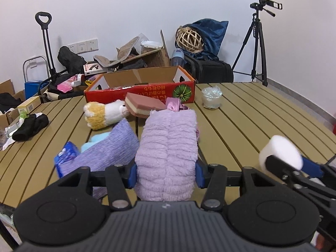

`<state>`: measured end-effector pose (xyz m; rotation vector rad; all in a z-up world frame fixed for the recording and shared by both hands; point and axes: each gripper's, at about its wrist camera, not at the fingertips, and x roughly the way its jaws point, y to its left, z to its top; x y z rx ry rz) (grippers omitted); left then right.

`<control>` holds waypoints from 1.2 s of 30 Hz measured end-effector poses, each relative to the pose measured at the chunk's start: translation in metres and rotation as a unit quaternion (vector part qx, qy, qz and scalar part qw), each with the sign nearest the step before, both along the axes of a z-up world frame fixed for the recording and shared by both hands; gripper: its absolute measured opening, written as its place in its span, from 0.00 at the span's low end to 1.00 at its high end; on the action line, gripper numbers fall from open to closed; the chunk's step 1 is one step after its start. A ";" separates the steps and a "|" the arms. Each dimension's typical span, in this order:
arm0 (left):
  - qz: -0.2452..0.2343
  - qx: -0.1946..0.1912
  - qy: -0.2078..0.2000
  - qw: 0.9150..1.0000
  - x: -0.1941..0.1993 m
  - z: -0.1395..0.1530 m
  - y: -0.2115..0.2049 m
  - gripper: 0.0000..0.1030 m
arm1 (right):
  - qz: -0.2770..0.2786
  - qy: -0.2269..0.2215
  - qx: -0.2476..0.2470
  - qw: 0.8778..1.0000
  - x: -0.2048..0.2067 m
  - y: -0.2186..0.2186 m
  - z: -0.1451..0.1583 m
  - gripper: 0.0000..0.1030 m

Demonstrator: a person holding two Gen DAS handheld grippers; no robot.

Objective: Collect trash
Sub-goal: 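Close the left gripper on the lilac fuzzy sock and lift it, then carry the foam cylinder and sock down over the black trash bin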

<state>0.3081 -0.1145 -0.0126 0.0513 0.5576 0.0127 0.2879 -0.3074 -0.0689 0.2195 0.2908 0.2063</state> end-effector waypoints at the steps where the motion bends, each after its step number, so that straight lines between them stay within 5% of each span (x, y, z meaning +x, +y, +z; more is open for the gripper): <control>1: 0.000 -0.002 -0.001 1.000 -0.005 0.002 0.002 0.50 | 0.002 0.000 0.000 1.000 -0.001 0.002 0.001 0.52; 20: 0.027 -0.020 0.016 0.999 -0.093 0.005 0.065 0.50 | 0.067 0.008 -0.010 0.998 -0.060 0.035 -0.010 0.52; 36: 0.047 -0.017 0.053 0.997 -0.147 -0.031 0.110 0.50 | 0.134 0.114 -0.067 0.982 -0.095 0.077 -0.069 0.52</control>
